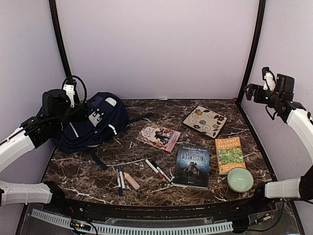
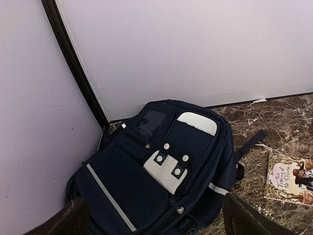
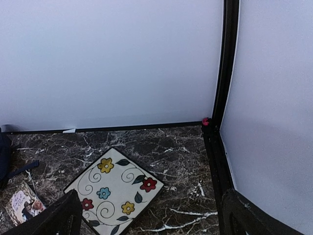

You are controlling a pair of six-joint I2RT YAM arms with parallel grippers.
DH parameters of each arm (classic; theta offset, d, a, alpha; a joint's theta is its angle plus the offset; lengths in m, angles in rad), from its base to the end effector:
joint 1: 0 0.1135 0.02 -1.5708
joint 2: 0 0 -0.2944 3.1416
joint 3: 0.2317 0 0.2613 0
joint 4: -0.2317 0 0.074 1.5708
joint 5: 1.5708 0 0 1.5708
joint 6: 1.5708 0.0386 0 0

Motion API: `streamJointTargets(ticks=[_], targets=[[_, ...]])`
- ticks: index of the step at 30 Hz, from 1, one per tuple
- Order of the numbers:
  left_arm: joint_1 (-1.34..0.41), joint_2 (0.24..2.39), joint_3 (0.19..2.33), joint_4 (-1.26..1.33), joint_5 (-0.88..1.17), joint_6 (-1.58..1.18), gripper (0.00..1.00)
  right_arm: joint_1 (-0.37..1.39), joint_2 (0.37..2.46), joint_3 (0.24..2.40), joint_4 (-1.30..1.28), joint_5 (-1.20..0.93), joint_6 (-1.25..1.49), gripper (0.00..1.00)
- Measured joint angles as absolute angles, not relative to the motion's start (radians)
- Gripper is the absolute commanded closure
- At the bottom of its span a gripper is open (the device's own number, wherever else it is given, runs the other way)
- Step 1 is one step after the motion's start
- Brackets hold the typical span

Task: Pack the student bag
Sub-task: Move the book to the center of the board.

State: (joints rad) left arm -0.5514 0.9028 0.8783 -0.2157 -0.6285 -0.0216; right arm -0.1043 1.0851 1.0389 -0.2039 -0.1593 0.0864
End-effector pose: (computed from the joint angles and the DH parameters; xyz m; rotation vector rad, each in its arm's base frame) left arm 0.1785 -0.0831 0.3733 0.0269 1.7668 0.1542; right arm 0.2473 -0.0197 0.3943 0.0608 1.8186 0.1323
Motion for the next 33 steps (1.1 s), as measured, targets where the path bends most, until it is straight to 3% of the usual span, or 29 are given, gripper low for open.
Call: streamJointTargets(ticks=[10,16,22,33], targets=[[-0.35,1.11,0.871,-0.139,-0.456,-0.047,0.08,-0.069,1.273,1.039,-0.208,-0.203,0.031,0.02],[-0.264,1.208,0.895,-0.16,-0.336,-0.095,0.1,-0.004,1.362,1.063,-0.242,-0.259,-0.06,0.12],[-0.219,1.219,0.899,-0.197,-0.262,-0.142,0.18,0.149,1.488,1.154,-0.254,-0.293,-0.153,0.31],[-0.198,1.186,0.847,-0.209,-0.174,-0.17,0.2,0.518,1.831,1.379,-0.297,-0.276,-0.272,0.42]])
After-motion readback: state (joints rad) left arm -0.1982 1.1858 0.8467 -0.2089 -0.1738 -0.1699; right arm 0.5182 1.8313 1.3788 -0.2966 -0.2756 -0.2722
